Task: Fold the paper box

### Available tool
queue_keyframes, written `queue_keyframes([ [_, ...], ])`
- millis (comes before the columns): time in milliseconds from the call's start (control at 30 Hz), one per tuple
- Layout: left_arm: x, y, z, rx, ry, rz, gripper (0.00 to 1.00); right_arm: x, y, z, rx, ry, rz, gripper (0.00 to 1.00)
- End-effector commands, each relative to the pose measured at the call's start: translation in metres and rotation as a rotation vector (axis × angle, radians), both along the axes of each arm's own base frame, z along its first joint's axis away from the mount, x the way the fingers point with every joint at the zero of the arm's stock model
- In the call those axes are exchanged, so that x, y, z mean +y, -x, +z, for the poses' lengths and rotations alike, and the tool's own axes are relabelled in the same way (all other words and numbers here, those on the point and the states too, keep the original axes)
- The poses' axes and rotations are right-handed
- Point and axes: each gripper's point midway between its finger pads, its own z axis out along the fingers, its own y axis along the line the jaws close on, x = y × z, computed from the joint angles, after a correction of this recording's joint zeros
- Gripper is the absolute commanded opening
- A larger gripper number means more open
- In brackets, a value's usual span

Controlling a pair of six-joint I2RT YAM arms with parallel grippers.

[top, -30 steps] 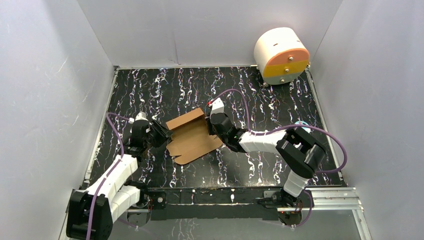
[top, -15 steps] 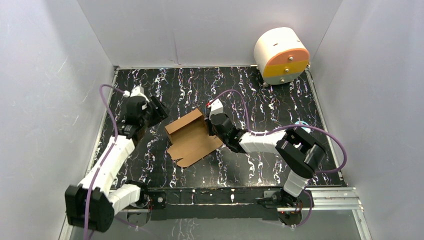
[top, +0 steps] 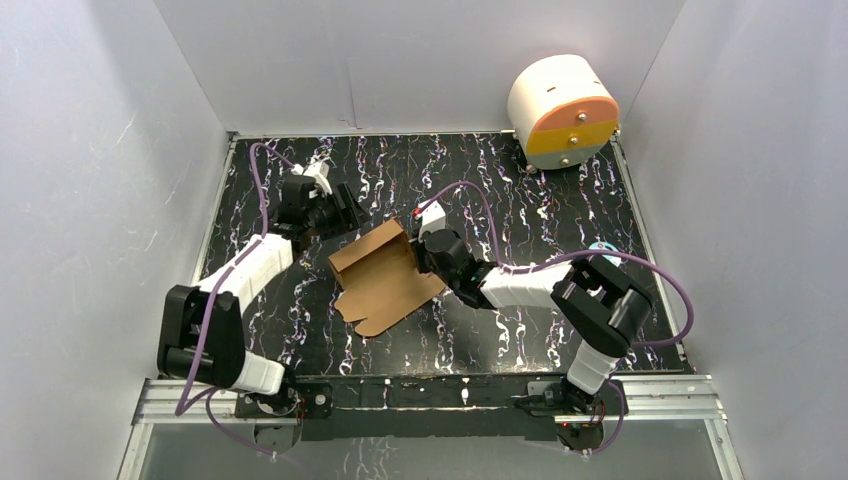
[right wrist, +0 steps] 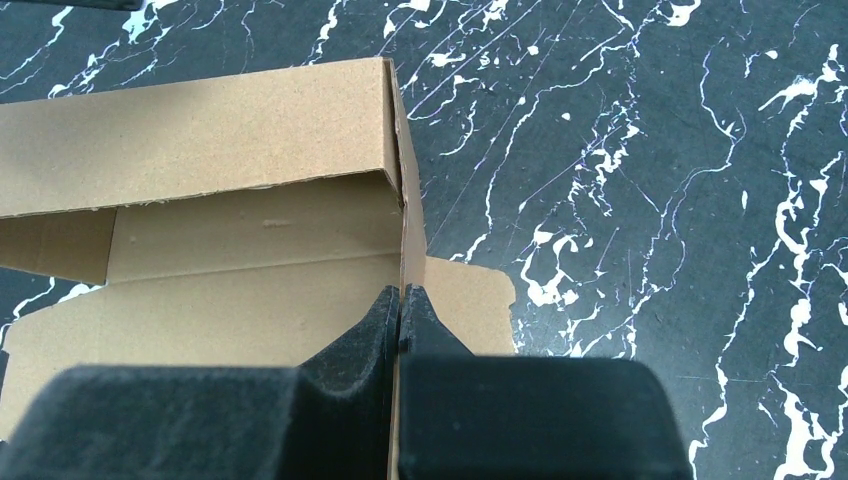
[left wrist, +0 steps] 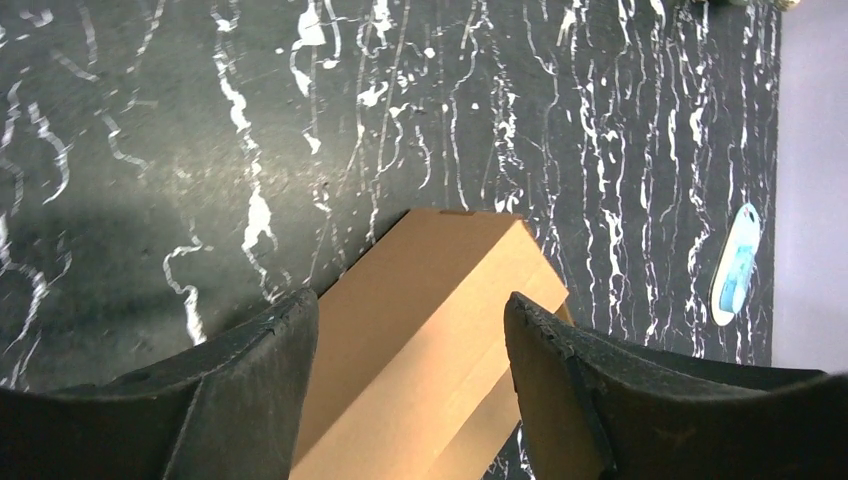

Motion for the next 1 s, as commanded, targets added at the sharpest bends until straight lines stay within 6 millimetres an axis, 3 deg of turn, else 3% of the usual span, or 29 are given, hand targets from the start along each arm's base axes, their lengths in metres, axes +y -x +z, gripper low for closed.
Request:
queue_keyframes([
  [0,-0.027,-0.02,0.03,-0.123,0.06,-0.11,0.66,0.003,0.004,0.016,-0.031,-0.031,0.032,0.0],
  [433,-0.054,-0.025,0.001,-0.111,0.127,-0.208,0.64,0.006,0.007,0.019,-0.039,-0.047,0.056,0.0],
  [800,-0.07,-0.008,-0.034,-0.029,0.141,-0.266,0.62,0.008,0.005,0.019,-0.042,-0.052,0.056,0.0],
  [967,-0.069,-0.004,-0.036,-0.055,0.142,-0.259,0.61,0.007,0.006,0.021,-0.048,-0.061,0.056,0.0],
])
